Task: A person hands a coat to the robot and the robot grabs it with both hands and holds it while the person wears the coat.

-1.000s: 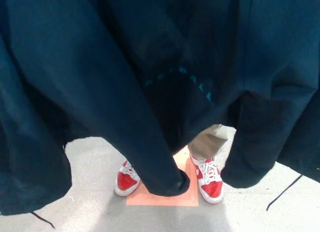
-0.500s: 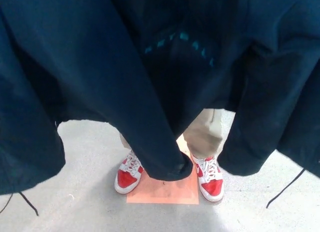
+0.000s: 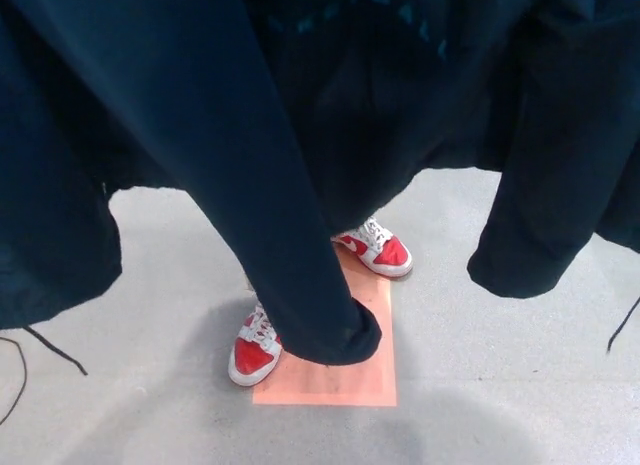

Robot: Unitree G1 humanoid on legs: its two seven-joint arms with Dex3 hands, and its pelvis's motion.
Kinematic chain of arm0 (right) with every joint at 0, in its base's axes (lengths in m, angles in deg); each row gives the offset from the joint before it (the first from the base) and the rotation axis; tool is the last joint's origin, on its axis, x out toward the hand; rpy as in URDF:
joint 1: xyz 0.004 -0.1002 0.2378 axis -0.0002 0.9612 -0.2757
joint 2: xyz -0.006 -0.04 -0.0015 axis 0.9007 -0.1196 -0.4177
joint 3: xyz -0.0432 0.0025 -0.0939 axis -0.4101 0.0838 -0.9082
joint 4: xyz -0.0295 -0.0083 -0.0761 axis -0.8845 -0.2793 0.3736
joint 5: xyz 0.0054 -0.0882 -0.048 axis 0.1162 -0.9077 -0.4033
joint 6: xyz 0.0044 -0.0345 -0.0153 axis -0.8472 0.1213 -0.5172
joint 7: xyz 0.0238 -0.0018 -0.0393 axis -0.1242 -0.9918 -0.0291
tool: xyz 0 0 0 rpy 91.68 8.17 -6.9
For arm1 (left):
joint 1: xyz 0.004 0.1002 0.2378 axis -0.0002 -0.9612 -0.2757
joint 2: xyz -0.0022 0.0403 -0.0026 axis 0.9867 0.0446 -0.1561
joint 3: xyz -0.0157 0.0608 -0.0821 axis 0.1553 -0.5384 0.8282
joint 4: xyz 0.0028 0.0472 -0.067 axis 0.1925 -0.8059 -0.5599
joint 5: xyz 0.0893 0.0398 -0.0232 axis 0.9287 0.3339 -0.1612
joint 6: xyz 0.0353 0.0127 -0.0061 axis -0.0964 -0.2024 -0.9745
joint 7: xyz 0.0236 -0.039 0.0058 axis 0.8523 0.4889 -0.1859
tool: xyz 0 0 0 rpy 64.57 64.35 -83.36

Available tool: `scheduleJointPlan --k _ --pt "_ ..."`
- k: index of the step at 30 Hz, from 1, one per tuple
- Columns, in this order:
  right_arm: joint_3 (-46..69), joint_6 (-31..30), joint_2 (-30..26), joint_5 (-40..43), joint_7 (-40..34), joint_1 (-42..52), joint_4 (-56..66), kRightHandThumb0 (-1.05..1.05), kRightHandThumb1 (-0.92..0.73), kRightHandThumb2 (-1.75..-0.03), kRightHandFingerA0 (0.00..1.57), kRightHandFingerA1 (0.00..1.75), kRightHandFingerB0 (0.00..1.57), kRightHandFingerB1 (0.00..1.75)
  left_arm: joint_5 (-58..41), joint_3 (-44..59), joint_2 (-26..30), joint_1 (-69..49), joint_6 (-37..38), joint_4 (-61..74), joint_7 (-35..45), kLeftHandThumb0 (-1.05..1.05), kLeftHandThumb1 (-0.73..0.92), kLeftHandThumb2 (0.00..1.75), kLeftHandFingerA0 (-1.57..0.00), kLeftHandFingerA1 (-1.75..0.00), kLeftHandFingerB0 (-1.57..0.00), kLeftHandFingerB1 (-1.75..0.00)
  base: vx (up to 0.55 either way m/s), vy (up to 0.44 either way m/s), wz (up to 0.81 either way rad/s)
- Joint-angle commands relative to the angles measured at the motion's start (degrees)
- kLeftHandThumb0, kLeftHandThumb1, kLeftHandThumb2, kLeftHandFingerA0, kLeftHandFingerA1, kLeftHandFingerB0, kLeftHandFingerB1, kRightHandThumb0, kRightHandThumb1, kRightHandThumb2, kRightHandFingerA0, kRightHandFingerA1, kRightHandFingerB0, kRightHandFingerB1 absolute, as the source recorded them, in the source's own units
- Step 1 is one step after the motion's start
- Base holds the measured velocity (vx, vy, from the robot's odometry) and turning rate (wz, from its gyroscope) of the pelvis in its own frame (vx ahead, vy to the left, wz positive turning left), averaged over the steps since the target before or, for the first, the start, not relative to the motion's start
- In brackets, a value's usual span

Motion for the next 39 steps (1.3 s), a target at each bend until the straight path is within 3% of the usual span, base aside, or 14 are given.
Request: scheduleJointPlan --k 1,4,8,9,12,13,14,16,22,24,26,27,38,39 --pt "-1.40 -5.47 -2.99 0.91 0.77 -4.93 -3.32 -0.19 -0.49 -0.89 1.22 1.36 0.79 0.85 -0.81 -2.42 3.01 7.55 -4.29 -4.91 4.84 -0.28 0.58 0.61 -0.93 -1.68 -0.66 -1.02 0.00 0.000 0.00" --pt "-2.19 -6.32 -2.62 1.24 1.34 -6.36 -4.13 -0.18 -0.67 -0.64 0.93 1.66 0.80 0.87 -1.04 -3.76 2.58 9.84 -5.27 -6.41 6.61 -0.28 0.61 0.58 -0.96 -1.63 -0.68 -0.95 0.00 0.000 0.00" --pt "-2.86 -7.05 -1.64 1.64 1.62 -8.04 -4.86 -0.18 -0.48 -0.88 1.23 1.37 0.80 0.85 -2.07 -4.44 1.77 12.40 -6.15 -7.66 9.75 -0.28 0.45 0.86 -1.25 -1.39 -0.71 -1.01 0.00 0.000 0.00" --pt "-2.78 -7.06 -1.60 1.89 1.81 -8.31 -4.95 -0.22 -0.63 -0.63 0.96 1.65 0.80 0.71 -2.00 -4.69 1.62 12.87 -6.75 -7.88 10.19 -0.26 0.42 0.86 -1.24 -1.38 -0.70 -1.05 0.00 0.000 0.00" --pt "-2.69 -7.29 -1.46 2.47 2.62 -9.18 -5.25 -0.20 -0.63 -0.58 0.98 1.60 0.81 0.66 -2.10 -5.30 1.30 14.02 -8.04 -8.43 11.36 -0.24 0.39 0.84 -1.24 -1.37 -0.71 -1.04 0.00 0.000 0.00" --pt "-2.55 -7.59 -1.44 2.68 3.20 -9.60 -5.38 -0.20 -0.60 -0.60 0.98 1.60 0.80 0.66 -2.08 -5.53 1.26 14.30 -8.37 -8.57 12.13 -0.23 0.58 0.57 -0.95 -1.66 -0.61 -1.15 0.00 0.000 0.00" --pt "-2.55 -7.92 -1.44 2.80 3.64 -9.90 -5.49 -0.21 -0.60 -0.60 0.97 1.60 0.80 0.66 -2.21 -5.69 1.20 14.44 -8.53 -8.67 12.60 -0.25 0.39 0.83 -1.23 -1.37 -0.70 -1.00 0.00 0.000 0.00" --pt "-2.79 -8.38 -1.54 2.66 3.66 -9.97 -5.58 -0.20 -0.61 -0.58 0.98 1.58 0.82 0.64 -2.52 -5.76 1.03 14.26 -8.44 -8.76 12.98 -0.24 0.56 0.57 -0.98 -1.64 -0.63 -1.11 0.00 0.000 0.00" --pt "-3.46 -8.57 -1.57 2.80 3.14 -8.72 -5.63 -0.20 -0.61 -0.60 0.92 1.63 0.82 0.71 -2.87 -6.14 0.29 13.04 -8.30 -8.39 13.42 -0.30 0.64 0.59 -1.00 -1.59 -0.70 -0.87 0.00 0.000 0.00" --pt "-3.34 -8.04 -1.34 3.31 2.77 -8.03 -5.60 -0.17 -0.46 -0.86 1.22 1.38 0.80 0.84 -3.21 -6.16 -0.02 12.47 -7.55 -8.17 14.01 -0.30 0.60 0.63 -0.95 -1.66 -0.70 -0.90 0.00 0.000 0.00" --pt "-3.34 -8.18 -1.15 3.61 3.09 -7.56 -5.62 -0.17 -0.49 -0.87 1.21 1.37 0.81 0.84 -3.24 -6.39 -0.19 12.00 -7.26 -7.99 14.38 -0.31 0.60 0.63 -0.95 -1.68 -0.67 -0.91 0.00 0.000 0.00" --pt "-3.35 -8.13 -1.08 3.81 3.42 -7.48 -5.64 -0.17 -0.66 -0.63 0.93 1.67 0.81 0.75 -3.21 -6.60 -0.21 11.83 -7.18 -7.90 14.46 -0.27 0.62 0.58 -0.96 -1.62 -0.69 -0.84 0.00 0.000 0.00" --pt "-4.17 -7.53 -1.27 3.90 4.14 -6.98 -5.53 -0.18 -0.69 -0.64 0.95 1.67 0.79 0.71 -3.60 -7.97 0.04 10.69 -6.80 -7.82 13.11 -0.23 0.65 0.60 -0.90 -1.72 -0.62 -1.04 0.00 0.000 0.00" --pt "-4.21 -7.51 -1.28 3.91 4.29 -7.02 -5.52 -0.18 -0.69 -0.63 0.93 1.67 0.79 0.75 -3.62 -7.99 0.10 10.61 -6.83 -7.80 13.00 -0.22 0.48 0.87 -1.19 -1.35 -0.71 -0.96 0.00 0.000 0.00"
